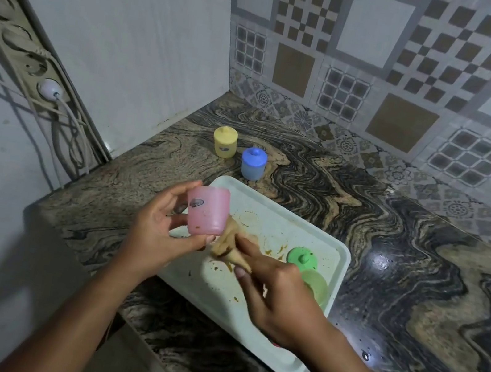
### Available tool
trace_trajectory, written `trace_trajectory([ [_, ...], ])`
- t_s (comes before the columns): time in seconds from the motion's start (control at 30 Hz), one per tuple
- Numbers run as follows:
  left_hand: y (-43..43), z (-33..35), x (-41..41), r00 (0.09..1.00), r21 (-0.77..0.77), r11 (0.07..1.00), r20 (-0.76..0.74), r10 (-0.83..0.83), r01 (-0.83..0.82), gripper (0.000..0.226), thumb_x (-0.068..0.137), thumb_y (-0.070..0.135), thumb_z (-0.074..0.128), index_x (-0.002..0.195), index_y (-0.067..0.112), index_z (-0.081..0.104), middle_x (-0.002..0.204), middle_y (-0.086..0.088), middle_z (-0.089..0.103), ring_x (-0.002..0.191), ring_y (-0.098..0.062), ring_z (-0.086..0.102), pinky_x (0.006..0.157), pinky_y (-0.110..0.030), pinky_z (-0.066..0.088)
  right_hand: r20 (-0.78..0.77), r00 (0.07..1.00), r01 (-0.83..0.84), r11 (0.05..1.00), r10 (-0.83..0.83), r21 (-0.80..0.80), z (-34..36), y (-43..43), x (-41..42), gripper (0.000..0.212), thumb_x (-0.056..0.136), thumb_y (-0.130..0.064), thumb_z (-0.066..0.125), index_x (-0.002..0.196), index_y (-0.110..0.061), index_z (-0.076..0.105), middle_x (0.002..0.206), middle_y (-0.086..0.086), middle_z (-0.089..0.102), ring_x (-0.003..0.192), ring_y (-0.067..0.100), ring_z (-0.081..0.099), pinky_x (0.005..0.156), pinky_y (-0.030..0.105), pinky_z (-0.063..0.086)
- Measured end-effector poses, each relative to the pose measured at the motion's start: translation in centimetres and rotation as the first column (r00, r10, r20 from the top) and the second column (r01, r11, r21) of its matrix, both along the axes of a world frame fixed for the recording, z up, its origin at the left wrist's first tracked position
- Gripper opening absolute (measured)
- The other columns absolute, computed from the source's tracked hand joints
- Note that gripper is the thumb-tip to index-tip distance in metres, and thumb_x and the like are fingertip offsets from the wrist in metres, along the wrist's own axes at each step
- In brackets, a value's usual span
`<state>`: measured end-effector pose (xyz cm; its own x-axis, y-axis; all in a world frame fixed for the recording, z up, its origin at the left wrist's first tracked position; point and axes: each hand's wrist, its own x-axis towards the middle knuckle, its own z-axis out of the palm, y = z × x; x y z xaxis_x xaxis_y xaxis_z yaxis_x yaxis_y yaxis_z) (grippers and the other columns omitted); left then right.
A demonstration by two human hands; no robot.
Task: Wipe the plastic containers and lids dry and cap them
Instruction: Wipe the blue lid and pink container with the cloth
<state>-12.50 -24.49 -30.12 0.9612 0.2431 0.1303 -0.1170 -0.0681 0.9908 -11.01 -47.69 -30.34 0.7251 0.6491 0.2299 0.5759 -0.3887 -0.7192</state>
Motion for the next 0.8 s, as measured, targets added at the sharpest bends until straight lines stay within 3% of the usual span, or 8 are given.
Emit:
trace_trajectory([
  [0.07,0.1,0.0,-0.2,0.999,0.036,0.999,-0.035,0.004,-0.002,0.087,0.055,0.021,0.091,0.133,0.032,0.055,0.136,0.007,0.061,0.106,-0.01,0.067,0.084,-0.033,0.057,-0.304,0.947,0.149,0.982,-0.106,0.12,0.2,-0.4,0.3,0.044,0.106,-0.049,0.04,0.102,-0.021,0.074,0.07,-0.006,0.074,0.061,0.015,0.07,0.081,0.039,0.059],
  [0.13,-0.1,0.1,-0.4,0.996,0.047,0.999,-0.084,-0.003,0.007,0.089,0.053,0.022,0.096,0.132,0.032,0.056,0.136,0.012,0.061,0.099,-0.014,0.069,0.077,-0.035,0.059,-0.513,0.847,0.304,0.92,-0.141,0.249,0.7,-0.6,1.1,0.052,0.106,-0.048,0.042,0.092,-0.008,0.073,0.056,0.01,0.067,0.057,0.022,0.068,0.077,0.046,0.059],
  [0.23,-0.8,0.5,-0.6,0.993,0.085,0.995,-0.108,-0.037,0.046,0.087,0.052,0.018,0.096,0.126,0.044,0.058,0.131,0.015,0.063,0.099,-0.017,0.069,0.072,-0.038,0.061,-0.458,0.842,0.459,0.826,-0.286,0.328,2.5,-0.3,2.5,0.05,0.107,-0.033,0.047,0.071,-0.002,0.064,0.056,-0.003,0.063,0.056,0.006,0.057,0.06,0.028,0.047],
  [0.3,-1.4,0.6,-0.7,0.99,0.108,0.991,-0.13,-0.063,0.077,0.086,0.052,0.017,0.093,0.123,0.054,0.058,0.129,0.018,0.064,0.102,-0.015,0.07,0.075,-0.04,0.062,-0.403,0.879,0.407,0.84,-0.255,0.357,3.8,0.5,2.6,0.049,0.109,-0.027,0.046,0.066,-0.007,0.058,0.052,0.006,0.063,0.049,0.017,0.06,0.052,0.031,0.047],
  [0.37,-2.2,0.5,-0.7,0.983,0.103,0.987,-0.144,-0.112,0.127,0.091,0.059,0.004,0.092,0.13,0.048,0.054,0.131,0.016,0.064,0.109,-0.017,0.069,0.079,-0.044,0.061,-0.258,0.933,0.321,0.901,-0.249,0.292,4.1,1.3,2.6,0.039,0.107,-0.033,0.046,0.072,-0.026,0.064,0.06,0.015,0.065,0.053,0.027,0.062,0.053,0.041,0.05],
  [0.43,-2.7,0.4,-0.8,0.978,0.093,0.981,-0.141,-0.154,0.168,0.089,0.067,-0.012,0.084,0.137,0.033,0.052,0.132,0.006,0.065,0.112,-0.023,0.067,0.077,-0.04,0.06,-0.128,0.97,0.231,0.949,-0.207,0.217,3.6,1.7,2.5,0.027,0.105,-0.029,0.05,0.1,-0.044,0.071,0.082,0.005,0.076,0.075,0.014,0.072,0.066,0.025,0.054],
  [0.53,-2.9,0.8,-0.8,0.986,0.171,0.977,-0.129,-0.107,0.129,0.08,0.066,-0.004,0.088,0.133,0.028,0.058,0.123,0.004,0.07,0.105,-0.021,0.07,0.077,-0.034,0.061,-0.029,0.99,0.141,0.976,-0.138,0.165,2.8,1.7,2.7,0.042,0.104,-0.026,0.049,0.142,-0.013,0.059,0.143,-0.003,0.06,0.143,0.006,0.044,0.109,0.024,0.047],
  [0.8,-2.8,1.8,-0.7,0.988,0.312,0.95,-0.152,0.022,0.027,0.071,0.059,0.026,0.096,0.121,0.031,0.062,0.114,0.008,0.072,0.092,-0.008,0.073,0.075,-0.045,0.062,0.065,0.997,0.041,0.99,-0.05,0.133,0.4,0.3,1.2,0.047,0.105,-0.032,0.048,0.147,-0.012,0.053,0.157,0.01,0.045,0.148,0.016,0.035,0.109,0.039,0.049],
])
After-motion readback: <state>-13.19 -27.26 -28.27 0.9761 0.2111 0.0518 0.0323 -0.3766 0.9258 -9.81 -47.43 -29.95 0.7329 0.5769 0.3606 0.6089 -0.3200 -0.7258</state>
